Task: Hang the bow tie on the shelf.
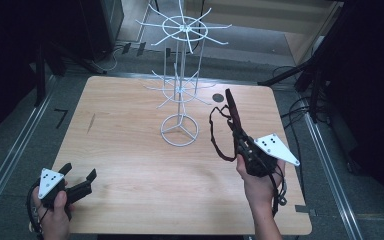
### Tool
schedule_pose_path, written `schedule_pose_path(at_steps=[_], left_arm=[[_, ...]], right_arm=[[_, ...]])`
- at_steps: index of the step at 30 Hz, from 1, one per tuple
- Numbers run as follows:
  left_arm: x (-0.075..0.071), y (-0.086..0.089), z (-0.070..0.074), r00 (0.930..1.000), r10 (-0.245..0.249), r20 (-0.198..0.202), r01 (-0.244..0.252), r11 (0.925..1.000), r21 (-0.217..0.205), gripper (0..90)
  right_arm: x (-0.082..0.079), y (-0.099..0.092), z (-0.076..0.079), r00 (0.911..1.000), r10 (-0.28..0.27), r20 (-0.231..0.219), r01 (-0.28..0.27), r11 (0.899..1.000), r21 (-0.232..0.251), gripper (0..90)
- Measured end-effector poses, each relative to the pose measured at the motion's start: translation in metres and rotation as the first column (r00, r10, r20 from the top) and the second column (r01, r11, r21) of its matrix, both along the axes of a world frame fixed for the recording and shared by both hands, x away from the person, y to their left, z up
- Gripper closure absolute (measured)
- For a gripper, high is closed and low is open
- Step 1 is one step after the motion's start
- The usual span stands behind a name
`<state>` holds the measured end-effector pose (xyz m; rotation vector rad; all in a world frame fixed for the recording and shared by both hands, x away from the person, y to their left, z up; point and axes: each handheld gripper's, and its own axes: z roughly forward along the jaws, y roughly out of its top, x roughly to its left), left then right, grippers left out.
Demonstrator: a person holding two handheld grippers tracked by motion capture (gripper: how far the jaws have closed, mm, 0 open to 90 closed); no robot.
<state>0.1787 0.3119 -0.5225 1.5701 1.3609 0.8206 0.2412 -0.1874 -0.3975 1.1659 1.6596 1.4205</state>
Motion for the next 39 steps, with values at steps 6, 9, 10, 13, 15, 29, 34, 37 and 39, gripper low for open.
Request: schedule_pose_path(at_steps=[6,9,10,13,15,29,34,37,39], left_arm=[[0.0,0.0,0.0,1.0,0.001,0.002,-0.001,1.0,-0.002,14.0],[0.0,0.0,0.0,1.0,0.001,0.003,-0.001,1.0,-0.003,14.0],[0.0,0.0,0.0,1.0,0.0,0.002,0.0,1.0,-0.003,14.0],[0.0,0.0,0.0,1.0,-0.001,0.003,0.001,1.0,-0.005,14.0],[0.0,0.0,0.0,1.0,-0.001,0.003,0.001,1.0,-0.005,14.0],[0.001,0.0,0.0,1.0,-0.003,0.0,0.003,1.0,-0.007,14.0],[0.0,0.0,0.0,1.0,-0.004,0.0,0.004,1.0,-0.006,14.0],[0.0,0.0,0.0,1.0,-0.004,0.0,0.004,1.0,-0.006,14.0],[0.0,0.0,0.0,1.0,-0.003,0.001,0.003,1.0,-0.006,14.0]], right_arm=[[0.004,0.004,0.006,0.9999,0.009,0.011,-0.009,1.0,0.0,86.8],[0.006,0.006,0.008,0.9999,0.012,0.01,-0.012,1.0,0.003,86.9],[0.008,0.006,0.009,0.9999,0.013,0.011,-0.013,1.0,0.003,86.8],[0.011,0.008,0.011,0.9998,0.016,0.012,-0.016,1.0,0.003,86.8],[0.012,0.009,0.011,0.9998,0.018,0.012,-0.018,1.0,0.002,86.8],[0.028,0.017,0.016,0.9997,0.024,0.009,-0.024,1.0,0.005,86.8],[0.035,0.019,0.016,0.9997,0.025,0.003,-0.025,1.0,0.015,86.8],[0.038,0.019,0.015,0.9997,0.024,-0.006,-0.024,1.0,0.018,86.8],[0.04,0.02,0.013,0.9996,0.023,-0.014,-0.023,1.0,0.019,86.8]])
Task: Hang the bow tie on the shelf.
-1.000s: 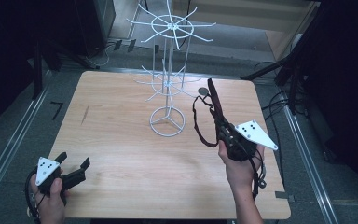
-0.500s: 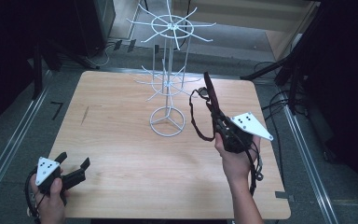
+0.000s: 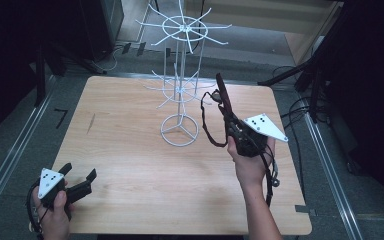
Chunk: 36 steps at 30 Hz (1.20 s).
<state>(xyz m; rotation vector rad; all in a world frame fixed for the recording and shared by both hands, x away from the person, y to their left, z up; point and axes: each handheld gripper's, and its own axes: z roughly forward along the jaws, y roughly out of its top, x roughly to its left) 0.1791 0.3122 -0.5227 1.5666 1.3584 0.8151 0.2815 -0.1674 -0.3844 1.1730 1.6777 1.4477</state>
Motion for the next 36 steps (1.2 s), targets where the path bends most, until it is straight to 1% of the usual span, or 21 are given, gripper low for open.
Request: schedule_pose_path(at_steps=[8,12,13,14,16,17,21,22,23,29,32,34,36], left_arm=[[0.0,0.0,0.0,1.0,-0.001,-0.001,0.001,1.0,-0.001,14.0],[0.0,0.0,0.0,1.0,-0.001,-0.001,0.001,1.0,0.0,14.0],[0.0,0.0,0.0,1.0,-0.002,-0.001,0.002,1.0,0.001,14.0],[0.0,0.0,0.0,1.0,-0.001,-0.001,0.001,1.0,-0.002,14.0],[0.0,0.0,0.0,1.0,-0.001,-0.001,0.001,1.0,-0.001,14.0],[0.0,0.0,0.0,1.0,-0.001,-0.001,0.001,1.0,-0.001,14.0],[0.0,0.0,0.0,1.0,-0.002,-0.001,0.002,1.0,0.0,14.0],[0.0,0.0,0.0,1.0,-0.002,-0.001,0.002,1.0,0.0,14.0],[0.0,0.0,0.0,1.0,-0.001,-0.001,0.001,1.0,-0.001,14.0],[0.0,0.0,0.0,1.0,-0.001,-0.002,0.001,1.0,0.0,14.0],[0.0,0.0,0.0,1.0,0.0,-0.002,0.0,1.0,0.002,14.0],[0.0,0.0,0.0,1.0,-0.002,-0.003,0.002,1.0,0.002,14.0],[0.0,0.0,0.0,1.0,-0.002,-0.003,0.002,1.0,0.0,14.0]], right_arm=[[0.014,0.006,-0.009,0.9995,-0.006,-0.031,0.005,1.0,-0.021,86.8],[0.018,0.009,-0.013,0.999,-0.005,-0.044,0.004,1.0,-0.022,86.8],[0.02,0.01,-0.017,0.9986,-0.009,-0.052,0.008,1.0,-0.026,86.7],[0.02,0.01,-0.017,0.9986,-0.009,-0.052,0.008,1.0,-0.026,86.7],[0.023,0.011,-0.024,0.9976,-0.019,-0.067,0.016,0.999,-0.035,86.7],[0.023,0.011,-0.024,0.9976,-0.019,-0.067,0.016,0.999,-0.035,86.7],[0.028,0.013,-0.037,0.995,-0.025,-0.096,0.022,0.999,-0.036,86.7],[0.028,0.013,-0.037,0.995,-0.025,-0.096,0.022,0.999,-0.036,86.7],[0.029,0.013,-0.04,0.994,-0.028,-0.106,0.024,0.999,-0.038,86.7],[0.031,0.018,-0.048,0.9927,-0.023,-0.118,0.016,0.998,-0.058,86.7],[0.031,0.02,-0.05,0.9921,-0.022,-0.124,0.014,0.998,-0.059,86.7],[0.032,0.023,-0.055,0.9906,-0.02,-0.135,0.011,0.998,-0.068,86.4],[0.032,0.024,-0.057,0.9903,-0.022,-0.137,0.013,0.997,-0.071,86.3]])
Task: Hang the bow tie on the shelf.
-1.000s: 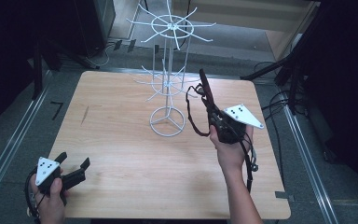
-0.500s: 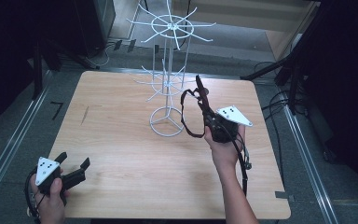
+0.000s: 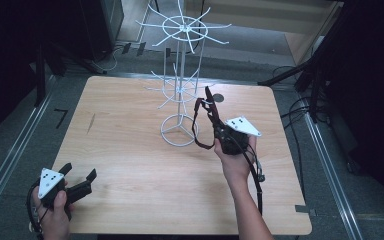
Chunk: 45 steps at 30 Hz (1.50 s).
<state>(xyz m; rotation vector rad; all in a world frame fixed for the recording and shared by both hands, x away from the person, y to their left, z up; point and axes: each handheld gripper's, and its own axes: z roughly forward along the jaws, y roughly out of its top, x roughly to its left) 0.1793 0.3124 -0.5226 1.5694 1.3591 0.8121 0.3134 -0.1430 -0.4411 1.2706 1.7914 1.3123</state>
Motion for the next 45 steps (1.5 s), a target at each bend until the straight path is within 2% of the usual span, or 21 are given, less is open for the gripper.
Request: schedule_pose_path(at_steps=[5,12,13,14,16,17,20,24,25,38,45], left_arm=[[0.0,0.0,0.0,1.0,-0.001,-0.001,0.001,1.0,-0.001,14.0],[0.0,0.0,0.0,1.0,-0.001,-0.003,0.001,1.0,-0.001,14.0],[0.0,0.0,0.0,1.0,0.0,-0.003,0.0,1.0,-0.002,14.0],[0.0,0.0,0.0,1.0,0.0,-0.003,0.0,1.0,-0.001,14.0],[0.0,0.0,0.0,1.0,0.0,-0.003,0.0,1.0,-0.001,14.0],[0.0,0.0,0.0,1.0,0.0,-0.003,0.0,1.0,-0.001,14.0],[0.0,0.0,0.0,1.0,0.0,-0.004,0.0,1.0,-0.001,14.0],[0.0,0.001,0.0,1.0,0.0,-0.005,0.0,1.0,-0.002,14.0],[0.0,0.001,0.0,1.0,0.0,-0.005,0.0,1.0,-0.001,14.0],[0.0,0.001,0.0,1.0,0.003,-0.005,-0.003,1.0,-0.005,14.0],[0.0,0.001,0.0,1.0,0.003,-0.006,-0.003,1.0,-0.005,14.0]], right_arm=[[0.0,0.005,-0.01,0.9998,-0.016,-0.011,0.016,1.0,0.0,82.3],[0.001,0.004,-0.014,0.9995,-0.02,-0.022,0.021,1.0,0.021,74.4],[0.001,0.003,-0.014,0.9996,-0.019,-0.022,0.019,1.0,0.023,71.7],[0.001,0.002,-0.013,0.9996,-0.014,-0.026,0.015,0.999,0.034,64.1],[0.001,0.002,-0.013,0.9995,-0.006,-0.03,0.007,0.999,0.038,57.8],[0.001,0.002,-0.013,0.9995,-0.006,-0.03,0.007,0.999,0.038,57.8],[0.0,0.001,-0.012,0.9993,0.007,-0.037,-0.005,0.999,0.034,45.2],[-0.002,0.0,-0.011,0.9992,0.016,-0.036,-0.015,0.999,0.032,40.0],[-0.003,-0.001,-0.01,0.9989,0.027,-0.038,-0.026,0.999,0.03,36.0],[-0.013,-0.015,-0.011,0.999,0.02,-0.04,-0.02,1.0,0.01,24.2],[-0.019,-0.027,-0.014,0.9989,0.012,-0.046,-0.011,1.0,0.024,19.1]])
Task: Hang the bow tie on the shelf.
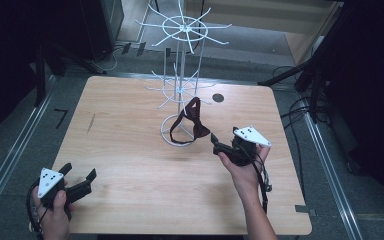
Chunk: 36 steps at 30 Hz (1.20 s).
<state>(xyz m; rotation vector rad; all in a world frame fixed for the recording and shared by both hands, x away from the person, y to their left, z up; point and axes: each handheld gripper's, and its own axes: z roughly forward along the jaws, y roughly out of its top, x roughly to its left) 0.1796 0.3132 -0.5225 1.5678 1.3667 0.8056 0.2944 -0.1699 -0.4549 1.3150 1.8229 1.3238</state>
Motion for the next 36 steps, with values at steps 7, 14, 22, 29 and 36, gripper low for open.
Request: schedule_pose_path(at_steps=[7,14,22,29,36], left_arm=[[0.0,0.0,0.0,1.0,0.0,0.001,0.0,1.0,0.0,14.0],[0.0,0.0,0.0,1.0,-0.002,0.001,0.002,1.0,0.002,14.0],[0.0,0.0,0.0,1.0,-0.002,0.0,0.002,1.0,0.003,14.0],[0.0,0.0,0.0,1.0,-0.002,0.002,0.002,1.0,0.003,14.0],[0.0,-0.001,0.0,1.0,-0.002,0.002,0.002,1.0,0.005,14.1]], right_arm=[[-0.005,-0.009,-0.006,0.9999,-0.015,-0.005,0.015,1.0,-0.014,15.7],[-0.011,-0.021,-0.014,0.9991,-0.036,-0.021,0.035,0.999,-0.017,15.3],[-0.015,-0.031,-0.019,0.9981,-0.053,-0.03,0.053,0.998,-0.019,15.2],[-0.02,-0.041,-0.026,0.9964,-0.074,-0.042,0.073,0.997,-0.019,15.2],[-0.023,-0.05,-0.032,0.9949,-0.086,-0.051,0.085,0.996,-0.021,15.2]])
